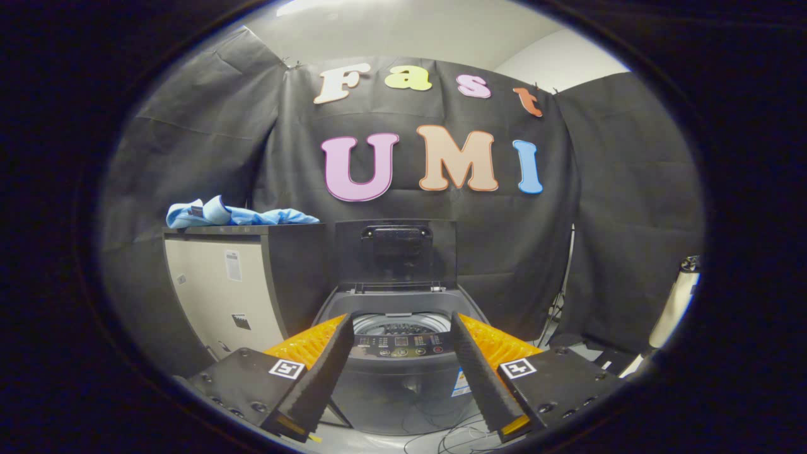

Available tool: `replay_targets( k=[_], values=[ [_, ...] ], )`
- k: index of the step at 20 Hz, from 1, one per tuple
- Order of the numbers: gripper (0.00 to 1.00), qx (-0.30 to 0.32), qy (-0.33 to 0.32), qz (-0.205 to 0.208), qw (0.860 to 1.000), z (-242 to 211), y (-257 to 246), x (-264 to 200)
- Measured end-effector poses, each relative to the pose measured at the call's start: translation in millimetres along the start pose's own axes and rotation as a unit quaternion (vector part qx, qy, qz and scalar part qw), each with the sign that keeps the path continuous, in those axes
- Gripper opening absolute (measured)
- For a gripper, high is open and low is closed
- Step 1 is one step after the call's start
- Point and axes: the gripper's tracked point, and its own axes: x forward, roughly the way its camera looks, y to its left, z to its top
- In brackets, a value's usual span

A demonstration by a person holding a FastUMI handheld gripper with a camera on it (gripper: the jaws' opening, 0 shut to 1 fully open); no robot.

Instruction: Put the clothes into the washing machine and then close the washing machine lid.

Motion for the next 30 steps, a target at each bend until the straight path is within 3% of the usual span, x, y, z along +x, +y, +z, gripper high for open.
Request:
replay_targets(
  k=[8, 10, 14, 19, 23, 30],
  values=[
    [0.97, 0.041, 0.007, 0.028, 0.999, 53.7, 55.5, 21.6],
    [0.97, 0.035, 0.016, 0.018, 0.999, 76.4, 65.8, 34.7],
    [0.97, 0.024, 0.019, 0.065, 0.997, 134.1, 131.8, 63.6],
    [0.98, 0.022, 0.025, 0.085, 0.996, 180.1, 207.2, 107.7],
    [0.98, 0.022, 0.033, 0.099, 0.994, 192.7, 256.6, 140.7],
    [0.98, 0.034, 0.102, 0.120, 0.987, 187.1, 338.0, 203.2]
  ],
)
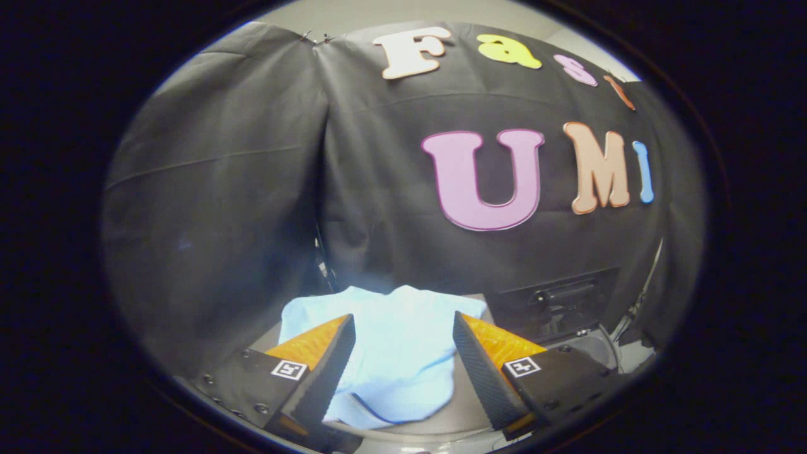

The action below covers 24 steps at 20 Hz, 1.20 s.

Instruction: Put the clothes into the washing machine and then close the washing machine lid.

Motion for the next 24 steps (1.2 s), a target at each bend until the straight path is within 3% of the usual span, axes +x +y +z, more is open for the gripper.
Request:
replay_targets(
  k=[3, 6, 10, 13, 20, 21, 24],
  values=[
    [0.98, -0.026, 0.049, -0.002, 0.998, -18.7, 16.1, 34.5],
    [0.98, -0.002, 0.123, 0.039, 0.992, -51.5, 39.5, 66.5],
    [0.98, -0.026, 0.140, -0.052, 0.989, -57.9, 6.5, 90.2],
    [0.98, 0.006, 0.164, -0.017, 0.986, -74.8, 20.4, 94.8],
    [0.99, 0.021, 0.185, -0.013, 0.982, -89.6, 22.4, 101.4],
    [0.82, 0.007, 0.188, -0.022, 0.982, -89.3, 17.1, 104.2],
    [0.33, -0.017, 0.193, 0.012, 0.981, -94.3, 15.5, 105.5]
  ],
)
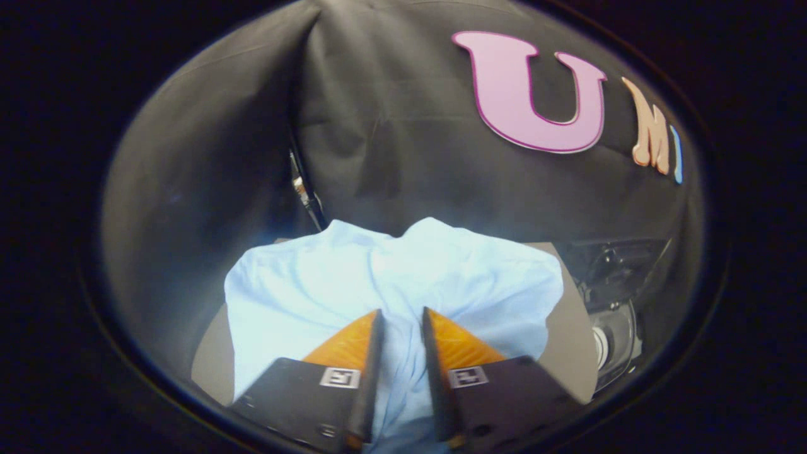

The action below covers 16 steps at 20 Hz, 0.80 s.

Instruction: Put the clothes into the washing machine and then close the washing machine lid.

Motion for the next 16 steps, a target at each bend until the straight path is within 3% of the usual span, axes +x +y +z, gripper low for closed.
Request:
replay_targets(
  k=[1, 6, 7, 10, 16],
  values=[
    [0.16, 0.007, 0.000, 0.016, 1.000, -1.0, 1.5, -3.6],
    [0.16, 0.038, -0.004, 0.085, 0.996, -7.8, -11.3, -19.0],
    [0.03, 0.042, -0.007, 0.094, 0.995, -6.8, -14.5, -27.8],
    [0.03, 0.031, -0.033, 0.111, 0.993, 2.4, -22.3, -46.1],
    [0.03, 0.026, -0.073, 0.088, 0.993, 34.6, -50.6, -92.7]
  ],
)
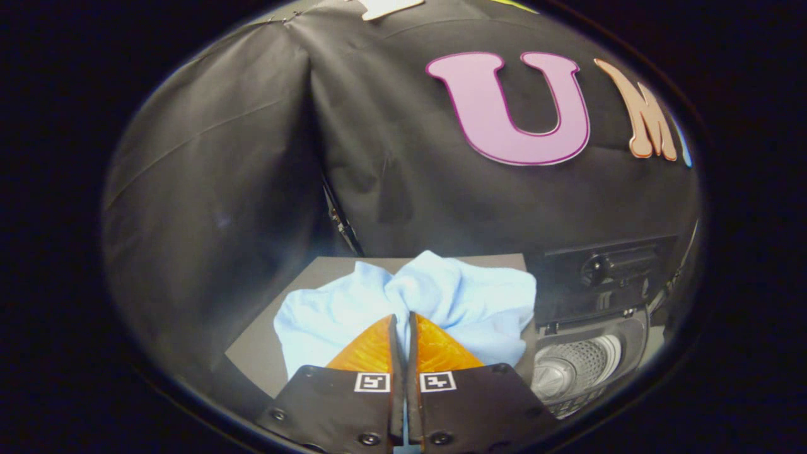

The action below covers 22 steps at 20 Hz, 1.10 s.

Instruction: Put the clothes into the washing machine and then close the washing machine lid.

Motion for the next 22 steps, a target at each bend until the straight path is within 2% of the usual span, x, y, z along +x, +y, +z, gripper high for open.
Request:
replay_targets(
  k=[7, 9, 13, 17, 22],
  values=[
    [0.03, -0.013, -0.091, -0.042, 0.995, 55.5, -28.6, -58.3],
    [0.03, -0.016, -0.108, -0.042, 0.993, 64.7, -42.8, -74.2],
    [0.03, -0.023, -0.132, -0.073, 0.988, 79.1, -86.4, -100.6],
    [0.03, -0.029, -0.159, -0.122, 0.979, 88.7, -139.7, -117.3],
    [0.03, -0.016, -0.168, -0.151, 0.974, 78.4, -186.6, -120.8]
  ],
)
